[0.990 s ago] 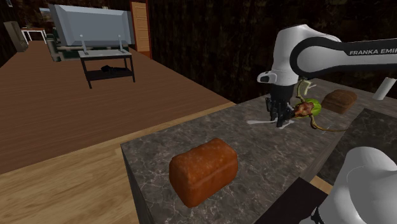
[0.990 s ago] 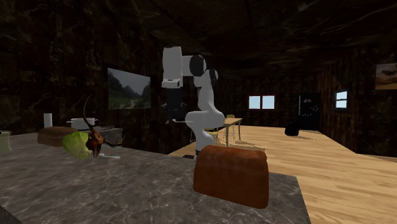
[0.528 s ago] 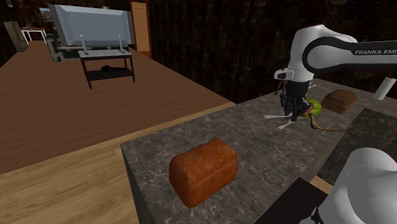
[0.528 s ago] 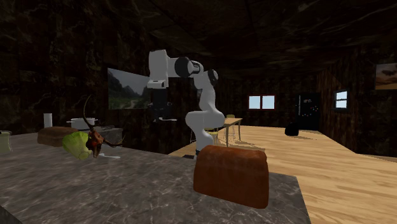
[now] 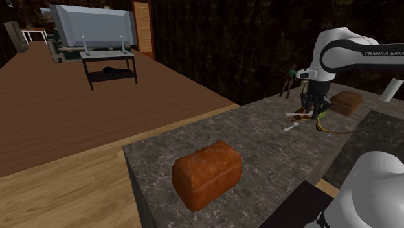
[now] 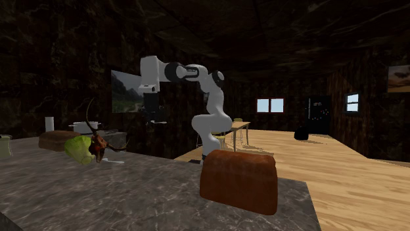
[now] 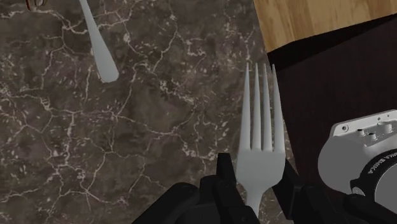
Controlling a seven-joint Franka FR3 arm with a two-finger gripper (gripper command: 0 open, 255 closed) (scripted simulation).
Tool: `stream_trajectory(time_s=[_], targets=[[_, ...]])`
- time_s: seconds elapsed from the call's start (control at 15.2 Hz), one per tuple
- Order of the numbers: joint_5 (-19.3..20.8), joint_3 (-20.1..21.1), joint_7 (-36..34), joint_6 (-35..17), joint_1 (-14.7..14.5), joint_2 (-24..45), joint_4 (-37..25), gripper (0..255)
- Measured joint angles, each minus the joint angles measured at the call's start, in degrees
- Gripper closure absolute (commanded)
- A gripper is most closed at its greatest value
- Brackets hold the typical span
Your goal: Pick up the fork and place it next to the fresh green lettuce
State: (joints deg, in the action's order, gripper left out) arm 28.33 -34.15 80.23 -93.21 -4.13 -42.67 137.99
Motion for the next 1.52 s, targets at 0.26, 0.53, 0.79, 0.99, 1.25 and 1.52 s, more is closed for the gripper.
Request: stream_trajectory(time_s=[0.26,0.53,0.79,0.99,1.25,1.52], targets=[[2.7,-5.5,5.9,-0.8,0.7,2.5,-4.0,255],[4.5,-11.6,11.8,-2.3,0.3,5.9,-8.4,255],[5.0,-18.5,17.5,-4.4,-1.4,10.2,-13.3,255],[4.4,-24.1,21.7,-6.0,-3.7,13.9,-17.3,255],[5.0,-26.2,21.9,-8.9,-4.0,14.4,-15.4,255],[5.5,-28.3,21.8,-11.9,-4.6,15.2,-13.4,255]])
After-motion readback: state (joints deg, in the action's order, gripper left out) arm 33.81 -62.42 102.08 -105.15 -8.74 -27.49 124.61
